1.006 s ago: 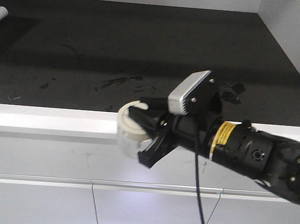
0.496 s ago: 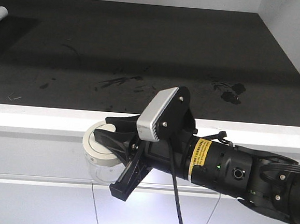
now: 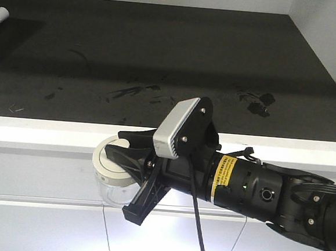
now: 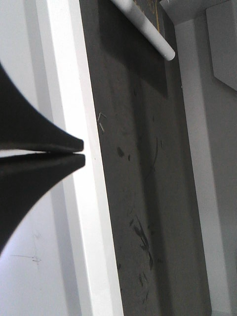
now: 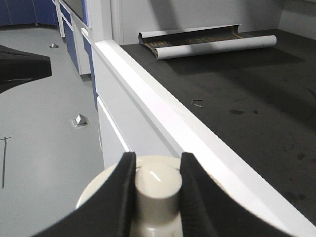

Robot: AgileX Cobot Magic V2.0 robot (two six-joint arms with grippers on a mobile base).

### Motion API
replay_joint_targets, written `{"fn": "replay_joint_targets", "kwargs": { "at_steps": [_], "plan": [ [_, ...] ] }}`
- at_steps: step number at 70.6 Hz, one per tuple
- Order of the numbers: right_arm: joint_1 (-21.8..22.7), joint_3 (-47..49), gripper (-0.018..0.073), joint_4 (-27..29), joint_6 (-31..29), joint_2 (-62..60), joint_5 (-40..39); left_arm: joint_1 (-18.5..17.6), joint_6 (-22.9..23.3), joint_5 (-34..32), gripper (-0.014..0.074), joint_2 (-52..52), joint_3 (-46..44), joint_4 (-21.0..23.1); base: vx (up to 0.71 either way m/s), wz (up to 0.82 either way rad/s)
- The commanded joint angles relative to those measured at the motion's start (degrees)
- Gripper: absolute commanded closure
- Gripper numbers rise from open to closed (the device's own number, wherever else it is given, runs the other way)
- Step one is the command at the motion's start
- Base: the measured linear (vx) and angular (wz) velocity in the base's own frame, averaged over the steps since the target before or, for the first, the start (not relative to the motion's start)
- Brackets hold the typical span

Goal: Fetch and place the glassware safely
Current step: 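Lift the jar with the right gripper and pull it out of the cabinet, then hold the jar in the right gripper while the base turns away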

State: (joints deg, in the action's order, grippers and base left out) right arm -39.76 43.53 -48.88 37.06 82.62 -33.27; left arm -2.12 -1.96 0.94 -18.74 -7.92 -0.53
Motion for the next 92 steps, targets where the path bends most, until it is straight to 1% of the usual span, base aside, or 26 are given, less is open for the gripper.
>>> {"fn": "replay_joint_targets", "kwargs": {
  "at_steps": [1,66,92],
  "plan": [
    [0.0,1.8,0.0563,2.0,-0.1,-2.4,-4.9,0.1,0.1,-4.5,0.0603,-0.4,-1.5,0.5,0.0,0.0],
    [0.1,1.8,0.0563,2.0,-0.1,-2.4,-4.9,0.1,0.1,-4.5,0.0603,-0.4,-1.5,0.5,0.0,0.01],
    [0.1,1.8,0.0563,2.0,-0.1,-2.4,-4.8,0.1,0.1,-4.5,0.0603,-0.4,-1.5,0.5,-0.04,0.18]
  ]
}}
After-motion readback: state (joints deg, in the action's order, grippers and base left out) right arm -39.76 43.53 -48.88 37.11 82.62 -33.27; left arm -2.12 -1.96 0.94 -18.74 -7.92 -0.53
